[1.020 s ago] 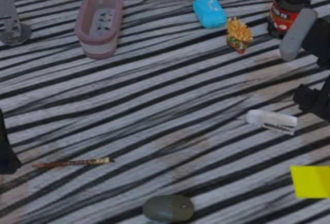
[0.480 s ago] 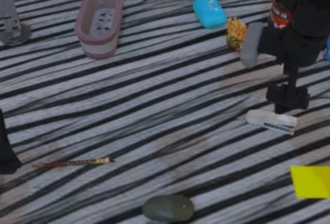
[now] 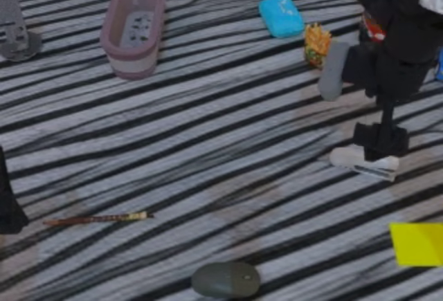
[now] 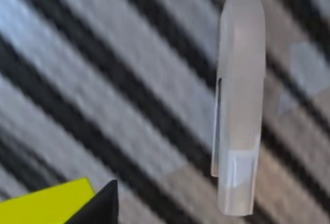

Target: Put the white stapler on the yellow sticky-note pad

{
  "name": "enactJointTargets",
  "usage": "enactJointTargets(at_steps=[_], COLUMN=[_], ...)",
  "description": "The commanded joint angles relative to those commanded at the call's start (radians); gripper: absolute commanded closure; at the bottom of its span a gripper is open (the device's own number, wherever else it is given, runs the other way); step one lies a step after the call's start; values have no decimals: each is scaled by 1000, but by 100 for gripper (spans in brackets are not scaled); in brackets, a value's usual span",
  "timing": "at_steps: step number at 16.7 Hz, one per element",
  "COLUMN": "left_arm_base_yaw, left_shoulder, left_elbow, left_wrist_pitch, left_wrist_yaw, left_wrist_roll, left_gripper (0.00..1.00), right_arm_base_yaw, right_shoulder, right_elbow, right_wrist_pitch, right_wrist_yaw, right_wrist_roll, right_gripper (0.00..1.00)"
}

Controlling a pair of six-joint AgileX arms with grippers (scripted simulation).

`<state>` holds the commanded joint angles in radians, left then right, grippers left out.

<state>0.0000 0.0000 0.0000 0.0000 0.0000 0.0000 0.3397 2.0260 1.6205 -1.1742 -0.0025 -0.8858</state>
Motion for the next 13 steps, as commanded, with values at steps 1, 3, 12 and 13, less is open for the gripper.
enactJointTargets(at_steps=[1,3,12,13], left_arm_base_yaw=[0,0,0,0], left_shoulder=[0,0,0,0], left_elbow=[0,0,0,0], left_wrist_pitch=[0,0,0,0], left_wrist_yaw=[0,0,0,0], left_wrist_roll=[0,0,0,0], left_gripper=[0,0,0,0], right_arm_base_yaw=[1,2,4,4], right_shoulder=[12,39,84,84], right_elbow=[-29,-94,-197,-197], right_wrist_pitch=[44,146,285,285], right_wrist_yaw=[0,0,1,1], right_wrist_roll=[1,3,5,5], right_gripper=[0,0,8,15])
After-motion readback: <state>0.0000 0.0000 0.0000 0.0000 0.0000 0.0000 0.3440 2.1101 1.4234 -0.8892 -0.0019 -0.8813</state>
